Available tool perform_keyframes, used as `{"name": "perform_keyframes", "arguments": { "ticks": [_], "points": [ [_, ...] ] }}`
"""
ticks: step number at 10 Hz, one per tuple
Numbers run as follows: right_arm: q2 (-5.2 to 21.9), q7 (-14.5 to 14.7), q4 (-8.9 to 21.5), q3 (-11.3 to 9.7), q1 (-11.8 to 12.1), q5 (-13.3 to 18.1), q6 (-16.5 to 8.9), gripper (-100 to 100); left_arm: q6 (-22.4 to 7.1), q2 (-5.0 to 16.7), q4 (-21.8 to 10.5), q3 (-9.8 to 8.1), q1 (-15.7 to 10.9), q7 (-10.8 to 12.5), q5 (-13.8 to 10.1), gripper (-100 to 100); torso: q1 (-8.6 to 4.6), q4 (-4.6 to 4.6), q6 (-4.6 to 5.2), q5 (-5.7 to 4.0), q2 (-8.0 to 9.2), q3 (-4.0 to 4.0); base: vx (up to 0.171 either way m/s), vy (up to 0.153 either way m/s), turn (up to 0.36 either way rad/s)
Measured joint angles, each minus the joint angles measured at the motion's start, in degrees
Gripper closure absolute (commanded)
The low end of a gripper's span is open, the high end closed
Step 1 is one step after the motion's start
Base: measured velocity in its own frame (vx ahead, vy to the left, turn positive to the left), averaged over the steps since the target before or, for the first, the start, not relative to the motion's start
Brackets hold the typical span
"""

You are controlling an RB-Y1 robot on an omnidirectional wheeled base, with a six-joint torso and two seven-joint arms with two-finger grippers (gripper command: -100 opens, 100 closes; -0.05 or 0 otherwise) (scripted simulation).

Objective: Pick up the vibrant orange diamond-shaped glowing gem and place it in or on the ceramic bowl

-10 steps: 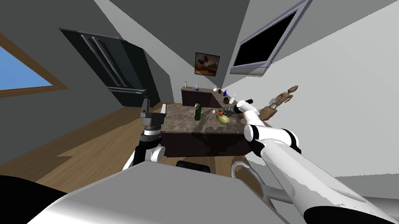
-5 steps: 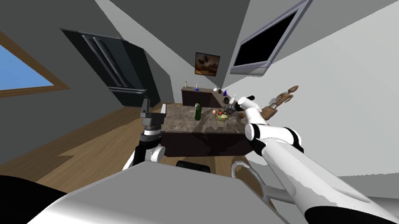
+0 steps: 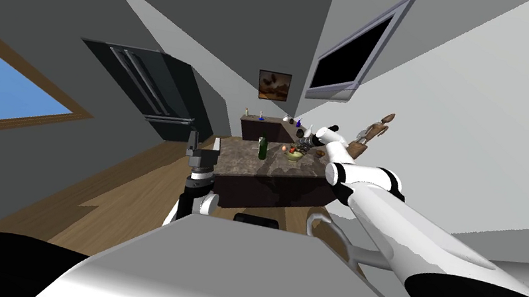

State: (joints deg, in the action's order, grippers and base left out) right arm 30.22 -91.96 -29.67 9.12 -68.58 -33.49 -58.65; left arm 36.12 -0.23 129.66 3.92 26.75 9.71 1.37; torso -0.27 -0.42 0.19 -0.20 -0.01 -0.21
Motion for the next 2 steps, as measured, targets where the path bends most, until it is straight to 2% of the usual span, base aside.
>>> {"name": "perform_keyframes", "arguments": {
  "ticks": [2],
  "points": [
    [0.0, 0.0, 0.0, 0.0, 0.0, 0.0, 0.0, 0, 0.0, 0.0, 0.0, 0.0, 0.0, 0.0, 0.0, 0, 0.0, 0.0, 0.0, 0.0, 0.0, 0.0, 0.0, 0.0, 0.0]
  ]
}}
